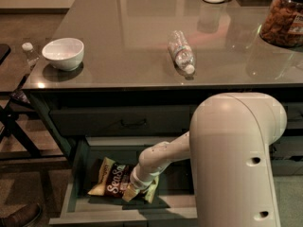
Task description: Pick brown chip bag from middle drawer and place on counter
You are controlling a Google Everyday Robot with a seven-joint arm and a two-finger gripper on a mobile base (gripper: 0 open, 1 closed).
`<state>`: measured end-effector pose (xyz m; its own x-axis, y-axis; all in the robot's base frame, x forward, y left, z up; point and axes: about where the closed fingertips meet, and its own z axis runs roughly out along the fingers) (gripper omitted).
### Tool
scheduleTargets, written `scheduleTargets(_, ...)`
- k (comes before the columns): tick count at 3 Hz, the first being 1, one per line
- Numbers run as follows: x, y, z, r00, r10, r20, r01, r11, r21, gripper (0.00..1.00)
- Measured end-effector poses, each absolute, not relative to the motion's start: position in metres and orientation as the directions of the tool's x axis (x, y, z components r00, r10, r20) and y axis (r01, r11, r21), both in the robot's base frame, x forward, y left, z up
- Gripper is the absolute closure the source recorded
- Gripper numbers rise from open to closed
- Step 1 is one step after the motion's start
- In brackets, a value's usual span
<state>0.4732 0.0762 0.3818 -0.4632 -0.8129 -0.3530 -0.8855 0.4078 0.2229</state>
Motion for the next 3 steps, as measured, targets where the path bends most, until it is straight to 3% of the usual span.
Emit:
scheduleTargets(2,0.4732,0.0763,0.3818,-0.463,-0.813,-0.353,-0.885,0.408,0.223,0.87)
scheduleTargets(3,0.4732,0.0763,0.3817,-0.463,-0.813,-0.353,-0.885,0.408,0.223,1.0)
